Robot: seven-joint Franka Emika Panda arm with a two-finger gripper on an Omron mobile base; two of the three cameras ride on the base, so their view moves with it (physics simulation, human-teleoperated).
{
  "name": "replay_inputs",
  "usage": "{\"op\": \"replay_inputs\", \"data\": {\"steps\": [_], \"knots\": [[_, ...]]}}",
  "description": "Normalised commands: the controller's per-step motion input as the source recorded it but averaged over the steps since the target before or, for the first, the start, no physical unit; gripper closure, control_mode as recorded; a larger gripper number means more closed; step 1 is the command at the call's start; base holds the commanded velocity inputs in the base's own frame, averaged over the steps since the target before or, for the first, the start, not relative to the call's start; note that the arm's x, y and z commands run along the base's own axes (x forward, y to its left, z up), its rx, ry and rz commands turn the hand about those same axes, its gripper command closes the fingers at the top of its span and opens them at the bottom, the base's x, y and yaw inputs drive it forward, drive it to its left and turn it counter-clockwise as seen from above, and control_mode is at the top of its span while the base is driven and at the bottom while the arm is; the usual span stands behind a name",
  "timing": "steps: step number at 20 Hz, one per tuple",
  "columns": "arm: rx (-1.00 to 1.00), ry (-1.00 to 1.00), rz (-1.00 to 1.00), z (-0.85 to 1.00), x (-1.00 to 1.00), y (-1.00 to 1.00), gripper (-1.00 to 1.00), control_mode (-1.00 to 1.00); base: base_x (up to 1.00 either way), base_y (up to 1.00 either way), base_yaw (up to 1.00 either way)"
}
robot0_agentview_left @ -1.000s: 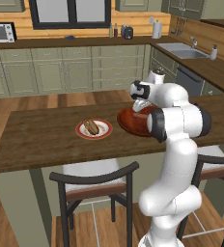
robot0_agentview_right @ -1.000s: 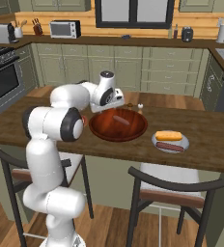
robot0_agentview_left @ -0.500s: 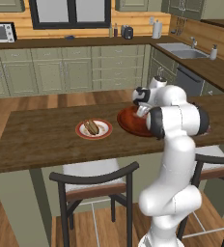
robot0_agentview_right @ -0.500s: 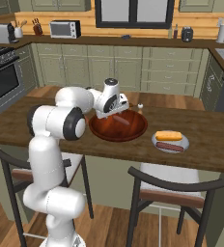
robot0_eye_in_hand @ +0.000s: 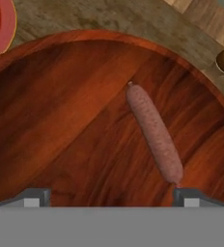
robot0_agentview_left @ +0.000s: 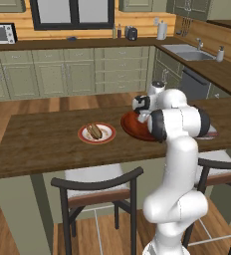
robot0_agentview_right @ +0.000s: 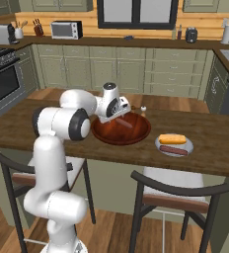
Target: Place one bun and one sausage from the bowl on each plate.
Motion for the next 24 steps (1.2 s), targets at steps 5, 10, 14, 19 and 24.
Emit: {"op": "replay_inputs", "data": {"steps": [5, 10, 14, 19, 24], "knots": [[0.0, 0.0, 0.01, -0.16, 0.22, -0.01, -1.0, -1.0, 0.0, 0.0, 0.0], [0.0, 0.0, 0.02, -0.21, 0.2, -0.09, -1.0, -1.0, 0.0, 0.0, 0.0], [0.0, 0.0, 0.02, -0.15, 0.21, -0.08, -1.0, -1.0, 0.0, 0.0, 0.0], [0.0, 0.0, 0.01, -0.03, 0.27, -0.03, -1.0, -1.0, 0.0, 0.0, 0.0], [0.0, 0.0, 0.01, -0.03, 0.27, 0.0, -1.0, -1.0, 0.0, 0.0, 0.0]]}}
